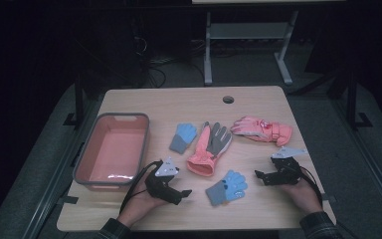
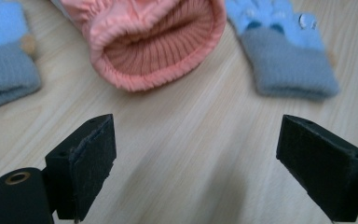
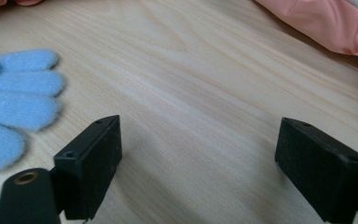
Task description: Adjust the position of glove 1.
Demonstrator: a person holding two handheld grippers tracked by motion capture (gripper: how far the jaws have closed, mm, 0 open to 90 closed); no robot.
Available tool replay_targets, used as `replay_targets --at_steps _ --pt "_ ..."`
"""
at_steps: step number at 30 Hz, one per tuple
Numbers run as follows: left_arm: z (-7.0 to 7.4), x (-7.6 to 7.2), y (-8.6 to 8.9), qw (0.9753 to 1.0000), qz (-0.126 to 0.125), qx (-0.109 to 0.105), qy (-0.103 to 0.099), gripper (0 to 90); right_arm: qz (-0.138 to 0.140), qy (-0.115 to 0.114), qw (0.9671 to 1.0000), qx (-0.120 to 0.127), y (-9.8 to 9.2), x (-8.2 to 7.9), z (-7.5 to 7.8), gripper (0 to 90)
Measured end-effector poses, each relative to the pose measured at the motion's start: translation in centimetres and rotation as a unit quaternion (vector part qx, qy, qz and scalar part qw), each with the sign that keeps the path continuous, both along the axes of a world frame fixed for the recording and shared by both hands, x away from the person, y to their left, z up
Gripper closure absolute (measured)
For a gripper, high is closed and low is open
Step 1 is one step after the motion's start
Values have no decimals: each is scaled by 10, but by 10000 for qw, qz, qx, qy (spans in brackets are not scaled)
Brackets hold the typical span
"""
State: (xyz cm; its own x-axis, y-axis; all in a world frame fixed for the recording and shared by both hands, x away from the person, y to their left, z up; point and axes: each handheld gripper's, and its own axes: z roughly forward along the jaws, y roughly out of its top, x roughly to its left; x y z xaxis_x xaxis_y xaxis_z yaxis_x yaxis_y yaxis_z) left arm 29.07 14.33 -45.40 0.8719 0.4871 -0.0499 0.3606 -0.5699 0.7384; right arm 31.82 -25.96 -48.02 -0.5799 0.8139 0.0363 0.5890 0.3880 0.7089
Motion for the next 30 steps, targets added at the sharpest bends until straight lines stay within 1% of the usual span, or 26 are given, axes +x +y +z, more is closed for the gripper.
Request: replay_targets --at_steps 3,4,7,9,10,11,14,20,23,26,28,29,30 --pt "6 2 -3 9999 71 -39 -85 118 27 -69 10000 47 0 -2 -2 127" --pt "8 3 -4 9999 118 -85 -45 118 30 -67 10000 50 0 -2 -2 126" --pt "16 8 -5 9995 271 -134 1 125 32 -71 10000 54 0 -2 -2 125" --pt "21 13 -6 9992 381 -151 0 128 26 -71 10000 52 0 -2 -2 125" --pt "22 14 -8 9987 475 -196 6 130 22 -67 10000 47 0 -2 -2 125" --pt "25 18 -9 9987 500 -137 -18 129 19 -80 10000 38 0 -3 -2 125" --pt "31 24 -12 9982 589 -76 -42 130 13 -81 10000 37 0 -3 -2 125" --pt "44 43 -19 9972 736 -32 -109 140 3 -85 10000 35 0 -3 -2 124" --pt "49 52 -21 9961 870 -85 -121 143 0 -82 10000 37 0 -3 -2 124" --pt "54 64 -21 9943 1042 -64 -230 171 0 -82 10000 36 0 -3 -2 124" --pt "55 71 -20 9930 1149 -13 -280 216 0 -82 10000 36 0 -3 -2 124" --pt "55 76 -19 9917 1248 -25 -314 236 -2 -82 10000 36 0 -3 -2 124" --pt "54 80 -19 9904 1343 -44 -333 299 -2 -80 10000 38 0 -3 -2 124"
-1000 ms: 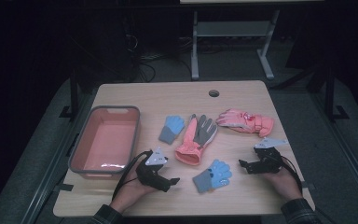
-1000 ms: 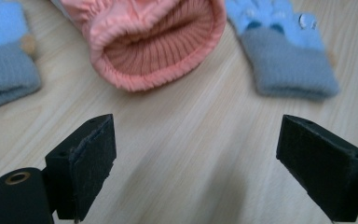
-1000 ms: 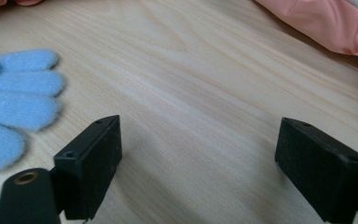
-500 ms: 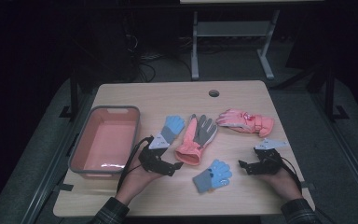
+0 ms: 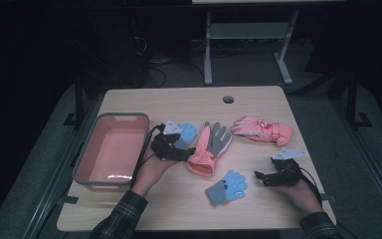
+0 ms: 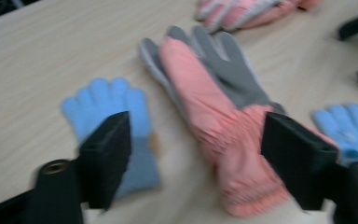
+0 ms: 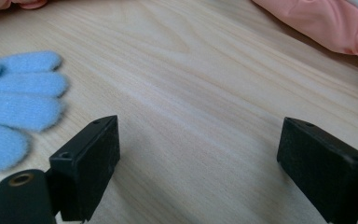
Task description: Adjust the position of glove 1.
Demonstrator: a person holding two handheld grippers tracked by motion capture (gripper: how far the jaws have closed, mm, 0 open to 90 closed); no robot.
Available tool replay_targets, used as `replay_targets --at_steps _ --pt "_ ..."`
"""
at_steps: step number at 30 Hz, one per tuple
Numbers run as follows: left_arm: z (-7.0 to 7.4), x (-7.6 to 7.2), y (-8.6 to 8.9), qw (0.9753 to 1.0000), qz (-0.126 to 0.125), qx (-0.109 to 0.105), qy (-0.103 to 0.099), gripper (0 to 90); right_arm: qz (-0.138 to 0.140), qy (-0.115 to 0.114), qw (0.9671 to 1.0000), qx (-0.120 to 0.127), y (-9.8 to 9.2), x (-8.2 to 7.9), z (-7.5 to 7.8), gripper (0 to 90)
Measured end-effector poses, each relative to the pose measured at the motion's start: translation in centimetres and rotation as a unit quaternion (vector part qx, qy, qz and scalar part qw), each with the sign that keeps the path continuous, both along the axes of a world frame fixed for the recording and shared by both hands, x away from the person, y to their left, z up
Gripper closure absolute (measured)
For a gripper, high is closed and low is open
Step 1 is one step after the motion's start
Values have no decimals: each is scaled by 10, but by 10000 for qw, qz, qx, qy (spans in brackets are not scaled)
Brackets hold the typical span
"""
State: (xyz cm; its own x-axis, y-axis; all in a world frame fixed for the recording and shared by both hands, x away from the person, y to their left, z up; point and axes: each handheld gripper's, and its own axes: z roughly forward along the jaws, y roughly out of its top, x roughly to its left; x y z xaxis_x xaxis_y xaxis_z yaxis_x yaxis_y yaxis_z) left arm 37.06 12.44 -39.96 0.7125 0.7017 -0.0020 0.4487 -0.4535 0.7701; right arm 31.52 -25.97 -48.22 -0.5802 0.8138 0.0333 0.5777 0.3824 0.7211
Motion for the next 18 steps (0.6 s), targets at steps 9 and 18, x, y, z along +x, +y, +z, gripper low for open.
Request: replay_targets --at_steps 9,18 --pt "-18 34 -5 9987 359 -1 348 731 1 1 10000 0 0 0 0 123" --pt "-40 67 -10 9938 817 550 512 658 4 -3 10000 -2 0 0 0 124"
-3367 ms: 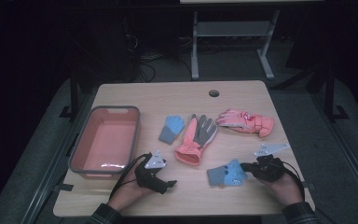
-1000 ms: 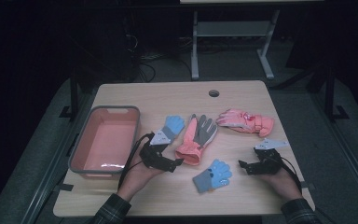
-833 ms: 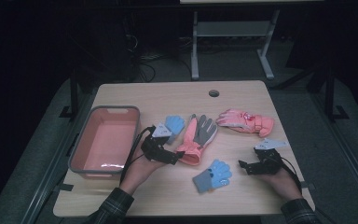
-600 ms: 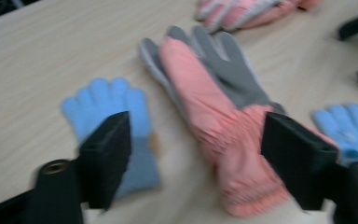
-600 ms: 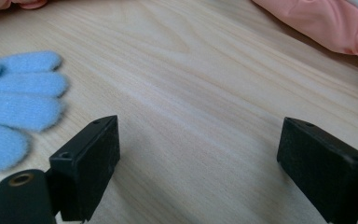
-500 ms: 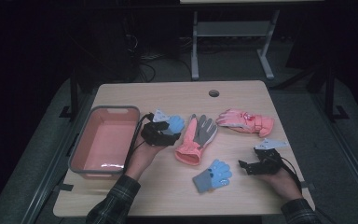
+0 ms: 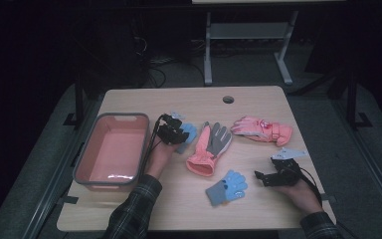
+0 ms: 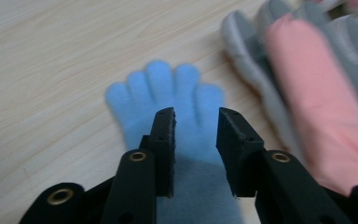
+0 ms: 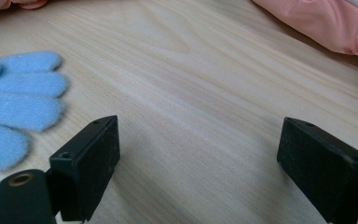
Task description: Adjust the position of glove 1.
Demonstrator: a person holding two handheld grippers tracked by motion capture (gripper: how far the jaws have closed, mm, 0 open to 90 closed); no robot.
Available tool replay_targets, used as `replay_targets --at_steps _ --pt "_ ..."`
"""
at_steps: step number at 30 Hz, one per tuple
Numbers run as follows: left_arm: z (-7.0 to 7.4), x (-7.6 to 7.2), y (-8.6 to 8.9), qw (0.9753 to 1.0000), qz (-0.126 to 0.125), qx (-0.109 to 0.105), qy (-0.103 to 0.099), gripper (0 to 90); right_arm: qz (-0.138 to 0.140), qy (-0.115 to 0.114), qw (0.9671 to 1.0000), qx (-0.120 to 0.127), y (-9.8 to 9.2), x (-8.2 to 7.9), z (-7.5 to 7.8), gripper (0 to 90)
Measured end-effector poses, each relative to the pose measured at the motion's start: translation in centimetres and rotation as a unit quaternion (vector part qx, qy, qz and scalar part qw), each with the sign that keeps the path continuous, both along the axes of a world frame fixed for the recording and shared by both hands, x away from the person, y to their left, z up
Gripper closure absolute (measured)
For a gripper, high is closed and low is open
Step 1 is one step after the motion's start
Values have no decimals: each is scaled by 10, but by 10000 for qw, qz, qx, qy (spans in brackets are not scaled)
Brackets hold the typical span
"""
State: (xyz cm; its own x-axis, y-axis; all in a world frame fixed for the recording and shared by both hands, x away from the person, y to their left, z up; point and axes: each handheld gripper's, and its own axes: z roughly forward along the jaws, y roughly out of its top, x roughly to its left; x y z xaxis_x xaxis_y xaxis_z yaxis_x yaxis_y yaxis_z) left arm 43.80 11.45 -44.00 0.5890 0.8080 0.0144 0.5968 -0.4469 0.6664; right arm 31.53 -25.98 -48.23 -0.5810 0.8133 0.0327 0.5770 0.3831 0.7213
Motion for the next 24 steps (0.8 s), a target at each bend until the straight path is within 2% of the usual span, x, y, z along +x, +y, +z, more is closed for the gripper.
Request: replay_targets --at_steps 2,8,11,15,19,22,24 --pt "-4 3 0 10000 44 65 41 629 1 2 10000 1 0 0 0 124" --pt "-17 8 -2 9997 122 108 160 622 -8 5 10000 1 0 0 0 123" --pt "-20 9 -2 9997 115 124 168 676 -6 3 10000 0 0 0 0 124" --pt "-20 10 0 9997 77 107 188 800 -1 -2 10000 -1 0 0 0 123" --pt "-19 10 1 9997 50 78 214 834 -1 -2 10000 0 0 0 0 123" --pt "-17 11 4 9995 97 -54 312 846 -2 1 10000 1 0 0 0 123" --pt "-15 11 5 9995 100 -73 304 852 0 0 10000 1 0 0 0 123"
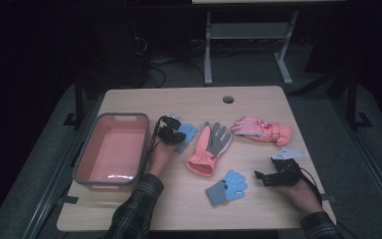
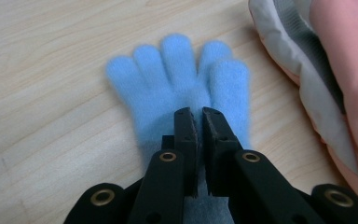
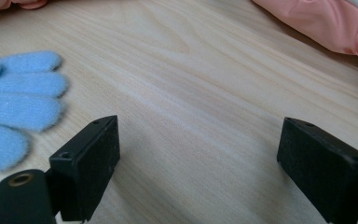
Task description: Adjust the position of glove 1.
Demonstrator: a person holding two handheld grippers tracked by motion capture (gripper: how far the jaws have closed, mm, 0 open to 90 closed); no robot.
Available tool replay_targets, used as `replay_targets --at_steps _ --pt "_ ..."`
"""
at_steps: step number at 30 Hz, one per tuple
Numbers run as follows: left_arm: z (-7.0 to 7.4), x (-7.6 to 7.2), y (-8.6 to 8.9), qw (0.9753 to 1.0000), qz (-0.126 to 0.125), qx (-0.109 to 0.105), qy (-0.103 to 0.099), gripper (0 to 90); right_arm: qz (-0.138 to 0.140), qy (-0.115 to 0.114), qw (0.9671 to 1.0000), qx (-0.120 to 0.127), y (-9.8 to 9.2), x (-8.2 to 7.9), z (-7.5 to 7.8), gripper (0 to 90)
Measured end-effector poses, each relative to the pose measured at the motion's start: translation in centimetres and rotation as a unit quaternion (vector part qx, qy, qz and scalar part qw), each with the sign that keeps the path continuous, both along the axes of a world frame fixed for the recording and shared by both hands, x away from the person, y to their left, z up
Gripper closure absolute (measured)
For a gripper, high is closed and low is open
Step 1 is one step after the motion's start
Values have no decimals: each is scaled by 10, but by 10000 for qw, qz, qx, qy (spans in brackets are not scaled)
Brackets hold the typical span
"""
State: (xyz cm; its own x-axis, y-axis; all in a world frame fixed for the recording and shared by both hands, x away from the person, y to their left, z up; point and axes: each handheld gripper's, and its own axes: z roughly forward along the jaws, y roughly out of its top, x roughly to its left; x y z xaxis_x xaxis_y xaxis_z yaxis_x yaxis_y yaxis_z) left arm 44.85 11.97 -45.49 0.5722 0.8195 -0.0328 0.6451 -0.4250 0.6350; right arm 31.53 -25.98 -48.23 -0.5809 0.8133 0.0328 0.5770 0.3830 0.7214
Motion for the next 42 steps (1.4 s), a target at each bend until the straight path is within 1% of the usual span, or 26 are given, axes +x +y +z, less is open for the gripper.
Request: replay_targets --at_steps 1,4,6,8,9,10,11,12,14,15,16,17,18,21,24,27,30,34,38,40,42 --pt "1 0 0 10000 14 -2 7 853 -2 1 10000 -3 0 0 0 123" --pt "7 -2 2 9999 36 -117 5 857 -3 1 10000 -3 0 0 0 123" --pt "12 -4 2 9999 26 -144 -30 859 -3 0 10000 -3 0 0 0 123" --pt "17 -5 2 9999 -3 -147 -42 860 -3 -1 10000 -4 0 0 0 123" --pt "21 -6 2 9999 -17 -152 -80 860 -2 -1 10000 -4 0 0 0 123" --pt "25 -8 2 9997 -35 -199 -119 860 -2 0 10000 -4 0 0 0 123" --pt "27 -9 3 9997 -77 -192 -146 860 -1 -4 10000 -6 0 0 0 123" --pt "30 -10 2 9995 -83 -256 -161 860 0 -6 10000 -7 0 0 0 123" --pt "37 -14 2 9992 -186 -278 -208 860 -11 3 10000 -3 0 0 0 123" --pt "39 -15 3 9991 -212 -295 -217 860 -11 3 10000 -3 0 0 0 123" --pt "41 -16 2 9989 -211 -364 -211 860 -11 2 10000 -3 0 0 0 123" --pt "41 -16 2 9989 -211 -364 -211 860 -11 2 10000 -3 0 0 0 123" --pt "47 -20 3 9982 -333 -452 -212 860 -12 4 10000 -3 0 0 0 123" --pt "54 -25 2 9971 -476 -557 -194 860 -12 5 10000 -3 0 0 0 123" --pt "62 -32 0 9957 -683 -601 -155 861 -12 3 10000 -3 0 0 0 123" --pt "68 -41 -5 9942 -872 -598 -178 861 -11 2 10000 -3 0 0 0 123" --pt "72 -51 -10 9921 -1035 -690 -156 861 -11 2 10000 -3 0 0 0 123" --pt "77 -62 -18 9891 -1252 -748 -178 861 -11 2 10000 -3 0 0 0 123" --pt "80 -76 -27 9860 -1454 -797 -154 861 -11 5 10000 0 0 0 0 123" --pt "80 -82 -31 9849 -1515 -818 -167 861 -9 3 10000 0 0 0 0 123" --pt "82 -89 -36 9833 -1635 -781 -163 861 -7 0 10000 -1 0 0 0 123"
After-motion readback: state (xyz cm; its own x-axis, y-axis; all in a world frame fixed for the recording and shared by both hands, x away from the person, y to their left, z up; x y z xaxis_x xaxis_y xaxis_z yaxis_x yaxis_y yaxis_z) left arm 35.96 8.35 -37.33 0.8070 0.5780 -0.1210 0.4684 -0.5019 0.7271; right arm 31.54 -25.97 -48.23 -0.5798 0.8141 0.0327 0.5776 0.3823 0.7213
